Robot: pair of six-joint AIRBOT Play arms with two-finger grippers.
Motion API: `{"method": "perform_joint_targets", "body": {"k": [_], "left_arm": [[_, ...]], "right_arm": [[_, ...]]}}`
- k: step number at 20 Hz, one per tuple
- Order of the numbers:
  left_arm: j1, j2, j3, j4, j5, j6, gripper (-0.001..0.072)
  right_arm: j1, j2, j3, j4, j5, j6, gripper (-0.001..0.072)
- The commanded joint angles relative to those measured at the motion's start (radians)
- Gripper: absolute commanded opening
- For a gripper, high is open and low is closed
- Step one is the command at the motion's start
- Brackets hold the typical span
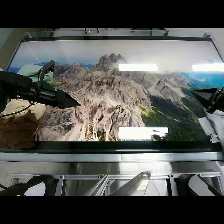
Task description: Fold the shirts.
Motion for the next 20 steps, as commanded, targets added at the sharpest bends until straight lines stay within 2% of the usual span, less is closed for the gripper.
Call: {"method": "perform_joint_targets", "body": {"k": [1,5,6,7,8,9,10,12,15,20], "left_arm": [[0.000,0.001,0.000,0.001,0.000,0.003,0.0016],[0.018,0.001,0.069,0.010,-0.003,-0.005,0.0014],[0.040,-0.001,0.126,0.026,-0.030,-0.038,0.0011],[0.074,-0.003,0.215,0.108,-0.102,-0.074,0.0008],[0.093,-0.004,0.281,0.207,-0.161,-0.094,0.0085],[0.108,-0.010,0.343,0.330,-0.247,-0.094,0.0452],[0.114,-0.022,0.397,0.454,-0.338,-0.100,0.0709],[0.113,-0.071,0.480,0.669,-0.514,-0.100,0.0718],[0.104,-0.230,0.603,0.870,-0.681,-0.100,0.0715],[0.105,-0.592,0.813,1.007,-0.685,-0.099,0.0707]], "right_arm": [[0.001,0.000,0.000,0.000,0.000,-0.001,0.0020],[0.001,0.000,0.000,0.000,0.000,-0.001,0.0020],[0.001,0.000,0.000,0.000,0.000,0.000,0.0020],[0.001,0.000,0.000,0.000,0.000,-0.001,0.0020],[0.001,0.000,0.000,0.000,0.000,-0.001,0.0020],[0.001,0.000,0.000,0.000,0.000,-0.001,0.0020],[0.001,0.000,0.000,0.000,0.000,-0.001,0.0020],[0.001,0.000,0.000,0.000,0.000,-0.001,0.0020],[0.001,0.000,0.000,0.000,0.000,-0.001,0.0020],[0.001,0.000,0.000,0.001,-0.034,-0.004,0.0020]]}}
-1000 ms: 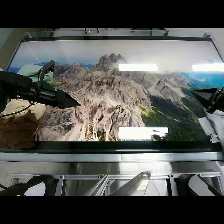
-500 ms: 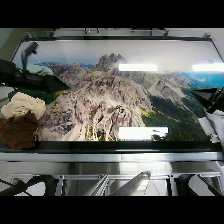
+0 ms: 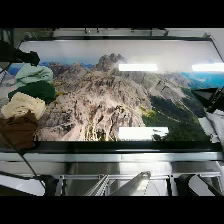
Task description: Fold the shirts.
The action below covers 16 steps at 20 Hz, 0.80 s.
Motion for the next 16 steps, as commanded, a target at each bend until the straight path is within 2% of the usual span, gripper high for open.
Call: {"method": "perform_joint_targets", "body": {"k": [1,4,8,9,10,11,12,14,16], "left_arm": [[-0.001,-0.245,0.153,0.167,-0.037,-0.001,0.0707],[-0.007,-0.391,0.242,0.184,0.007,-0.002,0.0707],[-0.006,-0.476,0.255,0.193,0.087,-0.002,0.0705],[-0.004,-0.484,0.255,0.193,0.102,-0.002,0.0612],[-0.004,-0.484,0.256,0.193,0.111,-0.002,0.0236],[-0.011,-0.476,0.265,0.187,0.125,-0.008,0.0011],[-0.029,-0.465,0.285,0.180,0.124,-0.037,0.0017],[-0.090,-0.413,0.332,0.090,0.105,-0.022,0.0017],[-0.159,-0.305,0.335,-0.164,0.050,0.064,0.0017]], "right_arm": [[0.001,0.000,0.000,0.000,-0.017,0.000,0.0020],[0.001,0.000,0.000,0.000,-0.017,0.000,0.0021],[0.001,0.000,0.000,0.000,-0.017,0.000,0.0020],[0.001,0.000,0.000,-0.001,-0.017,0.000,0.0020],[0.001,0.000,0.000,0.000,-0.017,0.000,0.0020],[0.001,0.000,0.000,0.000,-0.017,0.000,0.0020],[0.001,0.000,0.000,0.000,-0.017,0.000,0.0020],[0.001,0.000,0.000,0.000,-0.017,0.000,0.0020],[0.001,0.000,0.000,0.000,-0.018,0.000,0.0020]]}}
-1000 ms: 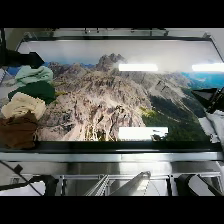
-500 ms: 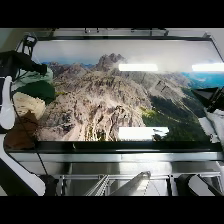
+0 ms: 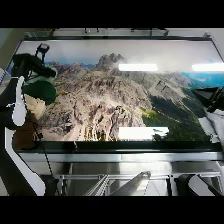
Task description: Fold the shirts.
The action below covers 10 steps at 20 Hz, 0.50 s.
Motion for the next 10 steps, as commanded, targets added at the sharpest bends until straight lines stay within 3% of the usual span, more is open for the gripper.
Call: {"method": "perform_joint_targets", "body": {"k": [1,4,8,10], "left_arm": [[-0.113,0.163,0.010,-0.387,-0.061,0.127,0.0018],[-0.229,0.370,-0.062,-0.612,0.031,0.168,0.0018],[-0.377,0.531,-0.138,-0.642,0.346,0.081,0.0018],[-0.439,0.581,-0.216,-0.642,0.392,0.039,0.0018]], "right_arm": [[0.001,0.000,0.000,0.000,0.000,0.000,0.0020],[0.001,0.000,0.000,0.000,0.000,0.000,0.0020],[0.001,0.000,0.000,0.000,0.000,0.000,0.0020],[0.001,0.000,0.000,0.000,0.000,0.000,0.0020]]}}
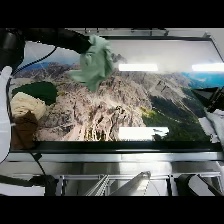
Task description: Fold the shirts.
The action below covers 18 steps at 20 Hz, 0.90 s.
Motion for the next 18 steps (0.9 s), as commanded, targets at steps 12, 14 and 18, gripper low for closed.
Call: {"method": "perform_joint_targets", "body": {"k": [12,14,18], "left_arm": [[-0.178,0.124,-0.322,-0.056,0.199,-0.170,0.0585],[-0.117,0.124,-0.251,-0.053,0.244,-0.193,0.0707],[0.031,0.125,-0.337,-0.043,0.295,-0.217,0.0706]], "right_arm": [[0.001,0.000,0.000,0.062,0.005,0.001,0.0020],[0.001,0.000,0.000,0.121,0.011,0.001,0.0020],[0.001,0.000,0.000,0.150,-0.057,-0.006,0.0019]]}}
